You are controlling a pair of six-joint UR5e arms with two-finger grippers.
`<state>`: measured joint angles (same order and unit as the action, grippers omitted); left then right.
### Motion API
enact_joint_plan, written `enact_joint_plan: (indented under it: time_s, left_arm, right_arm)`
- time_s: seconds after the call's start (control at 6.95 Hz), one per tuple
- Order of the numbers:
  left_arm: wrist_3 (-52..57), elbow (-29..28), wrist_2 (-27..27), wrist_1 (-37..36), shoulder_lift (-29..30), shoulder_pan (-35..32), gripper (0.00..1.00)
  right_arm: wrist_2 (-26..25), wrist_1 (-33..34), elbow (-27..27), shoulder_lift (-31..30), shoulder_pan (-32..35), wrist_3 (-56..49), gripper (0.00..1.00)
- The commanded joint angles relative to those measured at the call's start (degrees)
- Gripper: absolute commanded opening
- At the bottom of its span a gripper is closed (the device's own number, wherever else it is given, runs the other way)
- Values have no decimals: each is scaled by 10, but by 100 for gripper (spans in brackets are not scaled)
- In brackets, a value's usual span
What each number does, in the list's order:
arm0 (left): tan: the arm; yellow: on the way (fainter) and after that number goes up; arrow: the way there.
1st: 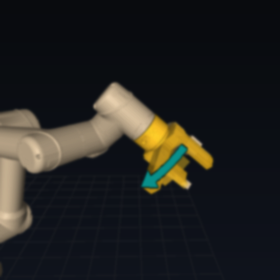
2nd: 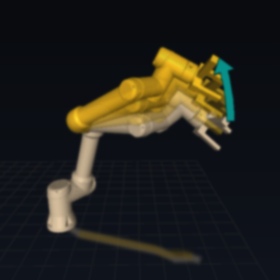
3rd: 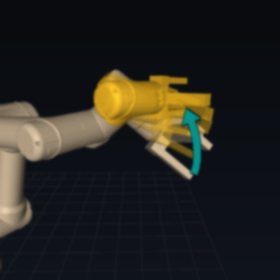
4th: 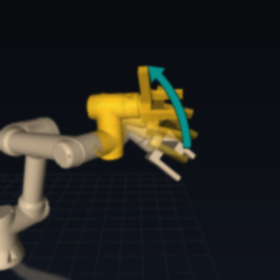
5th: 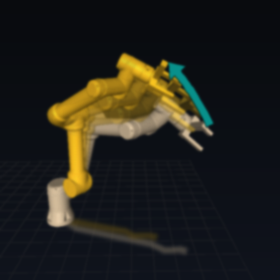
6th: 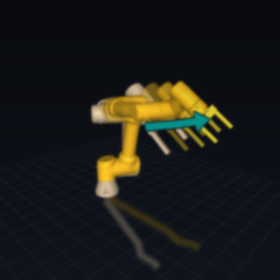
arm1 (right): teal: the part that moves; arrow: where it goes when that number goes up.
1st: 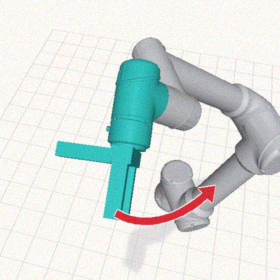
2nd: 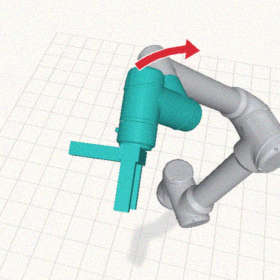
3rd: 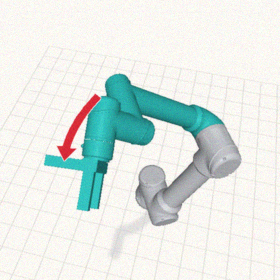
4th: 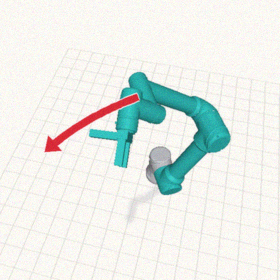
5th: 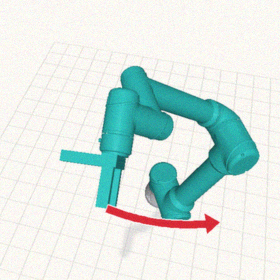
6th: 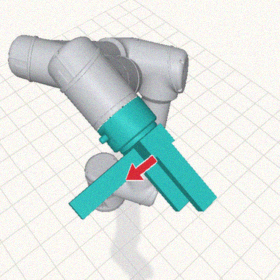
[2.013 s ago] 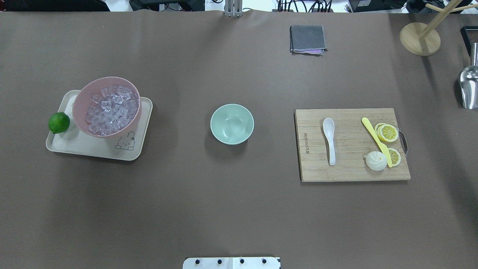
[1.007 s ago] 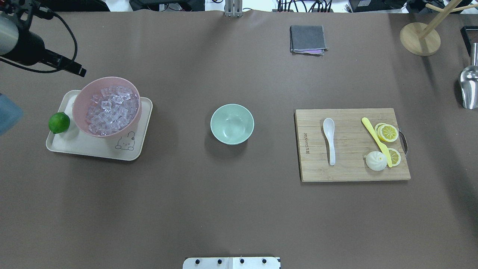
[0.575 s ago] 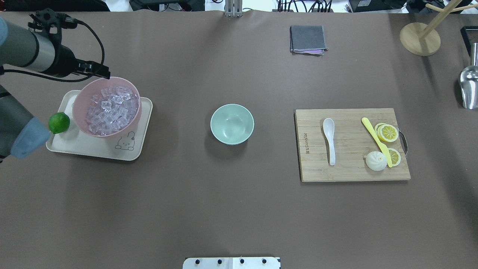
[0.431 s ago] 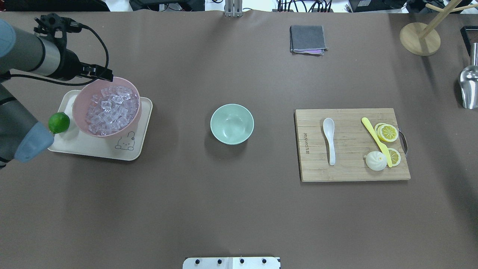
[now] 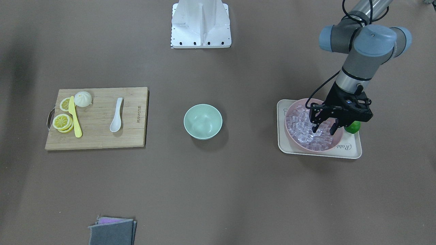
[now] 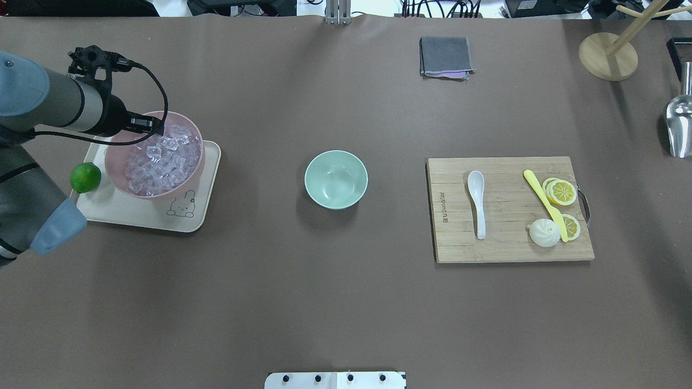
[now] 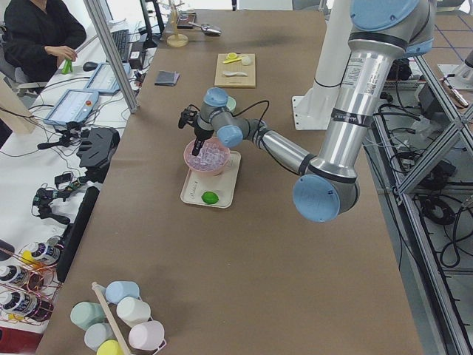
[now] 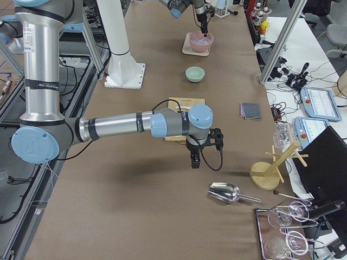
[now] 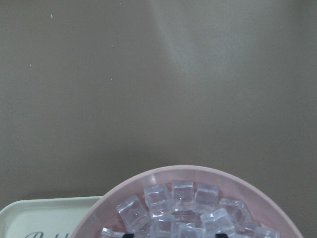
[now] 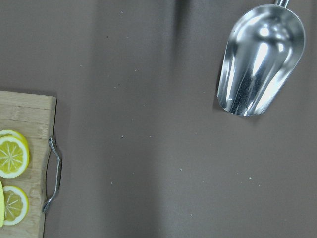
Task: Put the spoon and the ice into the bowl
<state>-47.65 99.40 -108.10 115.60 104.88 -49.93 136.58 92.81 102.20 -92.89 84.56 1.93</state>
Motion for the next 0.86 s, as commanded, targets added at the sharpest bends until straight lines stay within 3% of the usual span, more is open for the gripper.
enact_joint_plan:
  time_s: [0.0, 0.72]
  left_arm:
    - [0, -2, -1, 1, -17, 1, 64]
    - [-17, -14, 1, 0, -11, 22, 63]
  right_arm:
    - [0, 0, 0, -1, 0, 0, 100]
    - [1, 0, 5, -5, 0, 1, 100]
